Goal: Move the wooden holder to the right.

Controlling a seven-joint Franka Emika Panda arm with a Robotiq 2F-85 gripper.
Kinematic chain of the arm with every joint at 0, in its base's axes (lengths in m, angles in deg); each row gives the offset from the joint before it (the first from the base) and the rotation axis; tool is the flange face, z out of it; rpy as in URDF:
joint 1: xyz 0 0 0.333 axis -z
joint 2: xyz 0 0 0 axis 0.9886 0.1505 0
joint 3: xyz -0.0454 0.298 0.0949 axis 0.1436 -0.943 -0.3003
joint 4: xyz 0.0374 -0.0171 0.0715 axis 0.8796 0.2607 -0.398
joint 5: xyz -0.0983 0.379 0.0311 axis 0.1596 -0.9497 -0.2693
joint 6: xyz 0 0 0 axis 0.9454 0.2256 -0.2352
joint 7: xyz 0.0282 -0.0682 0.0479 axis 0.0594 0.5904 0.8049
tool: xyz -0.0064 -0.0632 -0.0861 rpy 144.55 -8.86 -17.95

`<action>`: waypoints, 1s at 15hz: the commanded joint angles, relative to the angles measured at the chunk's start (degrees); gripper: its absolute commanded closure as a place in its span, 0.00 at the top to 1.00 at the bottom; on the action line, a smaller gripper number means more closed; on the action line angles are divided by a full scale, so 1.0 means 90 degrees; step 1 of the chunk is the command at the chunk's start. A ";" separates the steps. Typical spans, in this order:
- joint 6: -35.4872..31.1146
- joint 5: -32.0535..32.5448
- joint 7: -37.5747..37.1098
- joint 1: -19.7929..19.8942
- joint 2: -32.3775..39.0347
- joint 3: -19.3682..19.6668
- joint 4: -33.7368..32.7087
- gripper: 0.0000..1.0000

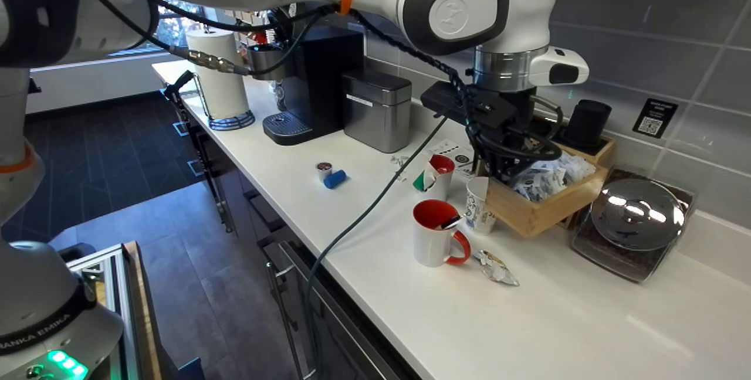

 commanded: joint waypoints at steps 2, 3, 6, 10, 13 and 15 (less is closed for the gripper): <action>-0.0247 0.0419 -0.0531 0.0097 0.0691 0.0046 -0.0769 0.03; -0.0163 0.0440 -0.0636 0.0164 0.0893 0.0058 -0.1000 0.03; 0.0255 0.0386 -0.0888 0.0383 0.1668 0.0251 -0.1902 0.03; 0.1071 0.0208 -0.1055 0.0899 0.2549 0.0366 -0.2988 0.03; 0.1728 -0.0112 -0.0843 0.1393 0.3056 0.0180 -0.3814 0.03; 0.2009 -0.0333 -0.0898 0.1600 0.3233 0.0046 -0.4142 0.03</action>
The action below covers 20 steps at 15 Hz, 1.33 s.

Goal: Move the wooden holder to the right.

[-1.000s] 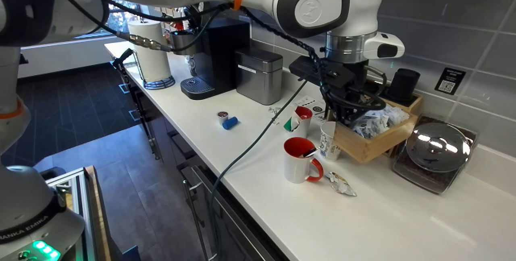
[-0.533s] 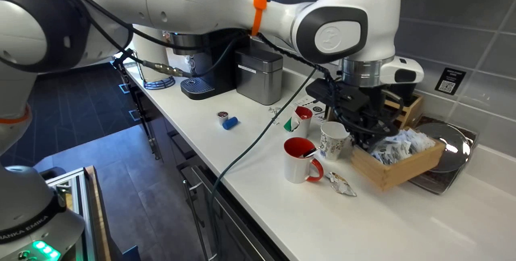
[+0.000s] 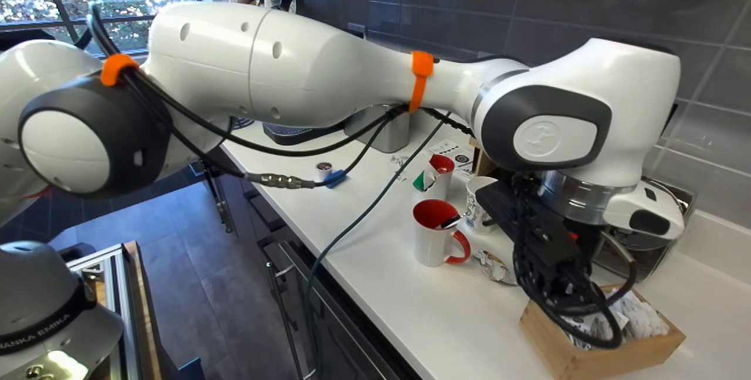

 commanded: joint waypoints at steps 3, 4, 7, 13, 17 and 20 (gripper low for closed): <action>0.0779 -0.0367 -0.0107 0.0621 0.0582 -0.0658 -0.1250 0.03; 0.0826 -0.0360 -0.0116 0.0670 0.0633 -0.0760 -0.1367 0.03; 0.0323 -0.0281 -0.0137 0.0581 0.0692 -0.0753 -0.1420 0.03; -0.0520 -0.0091 -0.0156 0.0348 0.0759 -0.0650 -0.1401 0.03; -0.0750 -0.0019 -0.0213 0.0232 0.0804 -0.0551 -0.1332 0.03; -0.0680 0.0014 -0.0334 0.0196 0.0856 -0.0465 -0.1315 0.03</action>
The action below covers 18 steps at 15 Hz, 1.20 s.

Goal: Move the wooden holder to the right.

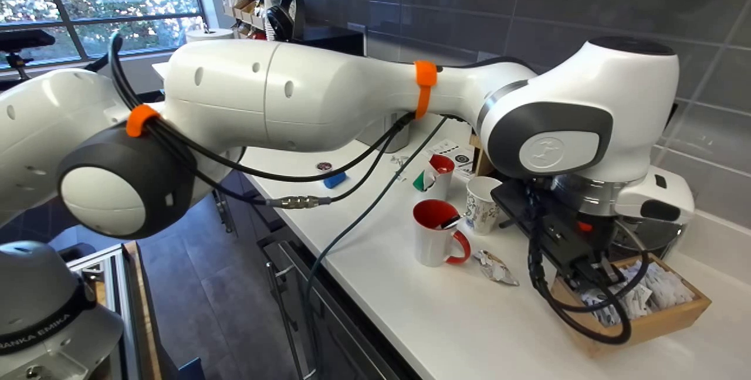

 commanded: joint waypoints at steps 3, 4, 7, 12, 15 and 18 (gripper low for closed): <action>-0.0061 0.0126 -0.0333 -0.0063 0.0226 0.0193 -0.0163 0.03; -0.0047 0.0107 -0.0381 -0.0064 0.0251 0.0203 -0.0157 0.03; 0.0002 0.0042 -0.0535 -0.0048 0.0316 0.0178 -0.0150 0.03; 0.0050 -0.0002 -0.0754 -0.0023 0.0391 0.0142 -0.0164 0.03; 0.0065 -0.0020 -0.0856 -0.0015 0.0414 0.0126 -0.0173 0.03; 0.0009 0.0027 -0.0882 -0.0049 0.0442 0.0145 -0.0154 0.03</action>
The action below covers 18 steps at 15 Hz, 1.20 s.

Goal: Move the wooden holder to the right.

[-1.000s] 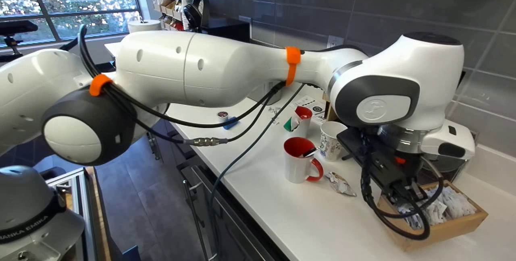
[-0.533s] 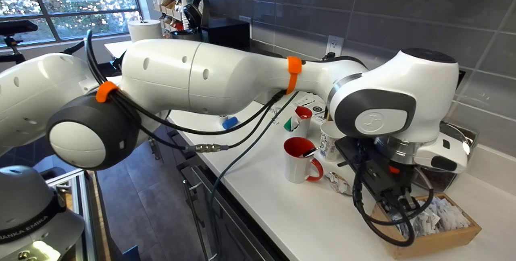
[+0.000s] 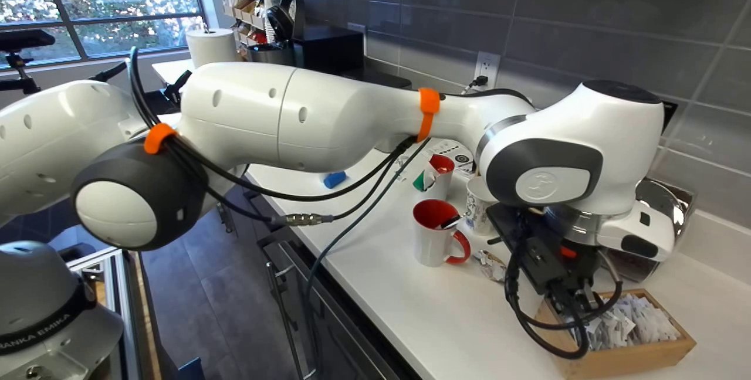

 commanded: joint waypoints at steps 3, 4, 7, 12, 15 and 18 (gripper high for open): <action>-0.0021 0.0031 -0.0100 -0.0042 0.0128 0.0029 -0.0146 0.03; -0.0031 0.0035 -0.0105 -0.0051 0.0141 0.0033 -0.0146 0.03; -0.0101 0.0080 -0.0123 -0.0107 0.0185 0.0069 -0.0139 0.03; -0.0090 0.0140 -0.0129 -0.0176 0.0238 0.0134 -0.0130 0.03; -0.0045 0.0193 -0.0123 -0.0227 0.0247 0.0211 -0.0125 0.03; -0.0004 0.0235 -0.0131 -0.0273 0.0241 0.0283 -0.0131 0.19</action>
